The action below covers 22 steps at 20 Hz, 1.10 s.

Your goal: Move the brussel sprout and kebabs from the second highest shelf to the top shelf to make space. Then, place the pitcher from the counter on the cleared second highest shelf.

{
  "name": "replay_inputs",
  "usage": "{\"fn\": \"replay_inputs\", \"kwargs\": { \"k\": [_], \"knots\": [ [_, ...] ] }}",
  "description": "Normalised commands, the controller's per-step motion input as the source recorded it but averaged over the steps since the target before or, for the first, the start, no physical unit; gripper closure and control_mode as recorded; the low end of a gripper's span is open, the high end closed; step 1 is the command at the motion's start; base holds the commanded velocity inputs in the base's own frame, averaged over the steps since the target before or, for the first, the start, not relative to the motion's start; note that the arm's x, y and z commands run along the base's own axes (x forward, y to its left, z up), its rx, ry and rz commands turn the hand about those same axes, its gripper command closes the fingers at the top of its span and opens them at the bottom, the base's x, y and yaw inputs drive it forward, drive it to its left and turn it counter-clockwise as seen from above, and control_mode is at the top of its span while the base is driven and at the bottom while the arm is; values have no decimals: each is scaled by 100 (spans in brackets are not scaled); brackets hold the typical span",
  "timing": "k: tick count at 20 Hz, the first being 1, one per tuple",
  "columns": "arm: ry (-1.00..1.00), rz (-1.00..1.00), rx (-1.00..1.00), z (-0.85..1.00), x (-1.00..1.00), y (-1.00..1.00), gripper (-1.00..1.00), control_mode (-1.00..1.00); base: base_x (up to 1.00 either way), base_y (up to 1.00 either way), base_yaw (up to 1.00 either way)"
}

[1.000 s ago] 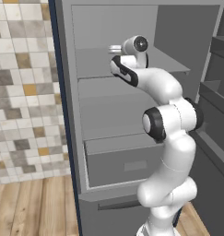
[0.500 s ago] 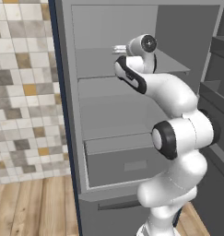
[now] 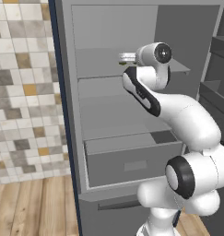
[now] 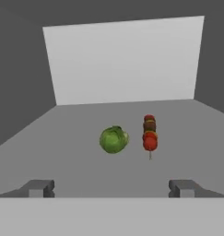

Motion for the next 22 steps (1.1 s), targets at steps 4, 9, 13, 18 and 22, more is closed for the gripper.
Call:
{"fn": "replay_inputs", "kwargs": {
  "k": [4, 9, 13, 18, 22],
  "knots": [
    [5, 0, 1, 0, -100, -15, -100, -100, 0, 0, 0],
    [20, 0, 0, -11, -100, 0, -100, -100, 0, 0, 0],
    [25, 0, 0, -22, -100, 0, -100, -100, 0, 0, 0],
    [28, 0, 0, -39, -100, 0, -100, -100, 0, 0, 0],
    [26, 0, -4, -33, -61, 0, -100, -100, 0, 0, 0]
  ]
}}
